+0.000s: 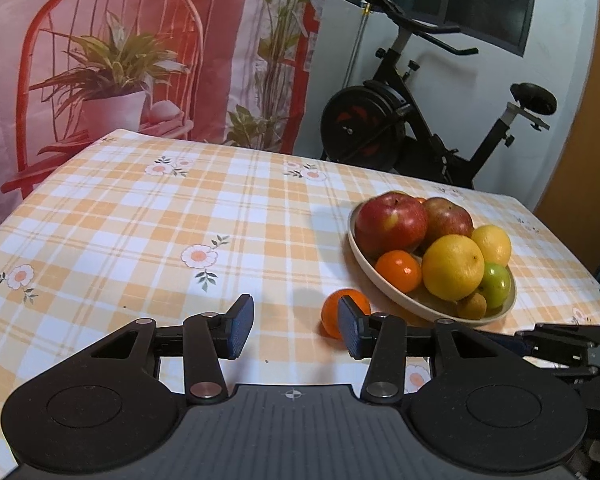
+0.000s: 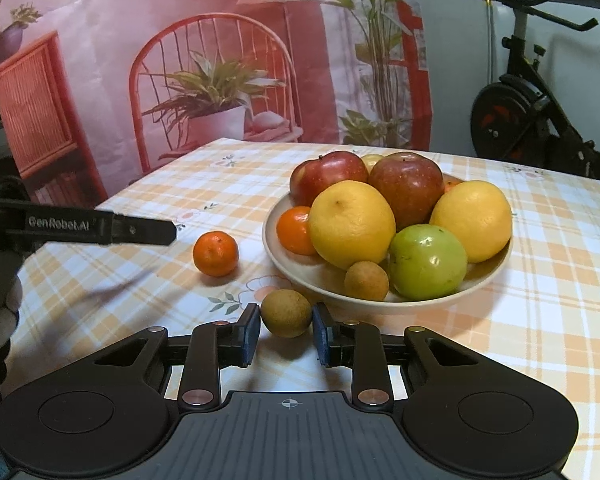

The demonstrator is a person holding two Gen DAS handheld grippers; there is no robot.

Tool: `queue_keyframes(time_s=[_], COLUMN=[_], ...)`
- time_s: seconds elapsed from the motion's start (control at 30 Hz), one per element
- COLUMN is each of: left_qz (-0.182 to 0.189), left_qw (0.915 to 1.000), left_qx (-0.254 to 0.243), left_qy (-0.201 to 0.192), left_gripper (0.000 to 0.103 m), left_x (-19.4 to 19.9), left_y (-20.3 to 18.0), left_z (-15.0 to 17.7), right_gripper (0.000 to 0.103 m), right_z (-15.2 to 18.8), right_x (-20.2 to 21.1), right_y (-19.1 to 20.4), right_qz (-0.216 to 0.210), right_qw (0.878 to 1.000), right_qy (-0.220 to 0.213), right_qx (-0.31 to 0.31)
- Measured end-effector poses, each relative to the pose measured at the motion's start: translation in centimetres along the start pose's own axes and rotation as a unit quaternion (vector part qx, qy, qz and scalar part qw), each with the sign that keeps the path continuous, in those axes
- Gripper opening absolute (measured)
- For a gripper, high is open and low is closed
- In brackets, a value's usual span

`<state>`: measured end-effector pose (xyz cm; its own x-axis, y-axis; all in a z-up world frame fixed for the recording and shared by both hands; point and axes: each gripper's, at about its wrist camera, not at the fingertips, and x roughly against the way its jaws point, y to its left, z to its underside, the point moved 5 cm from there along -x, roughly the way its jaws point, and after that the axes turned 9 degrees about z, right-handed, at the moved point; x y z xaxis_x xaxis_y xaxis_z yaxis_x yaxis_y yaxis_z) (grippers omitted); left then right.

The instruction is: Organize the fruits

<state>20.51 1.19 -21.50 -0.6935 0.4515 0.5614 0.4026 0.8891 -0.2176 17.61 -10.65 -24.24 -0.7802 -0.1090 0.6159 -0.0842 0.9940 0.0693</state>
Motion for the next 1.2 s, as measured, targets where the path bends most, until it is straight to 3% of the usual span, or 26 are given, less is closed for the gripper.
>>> queue_keyframes(time_s=[0.57, 0.9, 0.97, 1.1, 1.2], left_qz=[0.028, 0.032, 0.032, 0.042, 0.039], left_qw=[0.9991, 0.9987, 0.9985, 0.9981, 0.9982], left_qx=[-0.025, -0.002, 0.002, 0.0, -0.003], left_qy=[0.02, 0.04, 0.045, 0.045, 0.046], left_gripper=[0.049, 0.049, 0.048, 0.036, 0.036], left_x=[-2.5, -4.0, -4.2, -4.3, -4.2], left_y=[-1.6, -1.2, -1.2, -1.5, -1.6], left_z=[0.1, 0.3, 0.4, 0.5, 0.6], right_gripper=[0.026, 0.026, 0.026, 0.026, 0.026], right_z=[0.0, 0.0, 0.0, 0.0, 0.0], right_x=[0.7, 0.9, 0.9, 1.0, 1.1], right_y=[-0.1, -0.1, -0.2, -0.2, -0.1], right_qz=[-0.008, -0.009, -0.01, -0.012, -0.013], right_qw=[1.0, 0.999, 0.999, 0.999, 0.999], right_qy=[-0.024, -0.03, -0.03, -0.031, -0.033], right_qx=[-0.005, -0.005, -0.006, -0.007, -0.008])
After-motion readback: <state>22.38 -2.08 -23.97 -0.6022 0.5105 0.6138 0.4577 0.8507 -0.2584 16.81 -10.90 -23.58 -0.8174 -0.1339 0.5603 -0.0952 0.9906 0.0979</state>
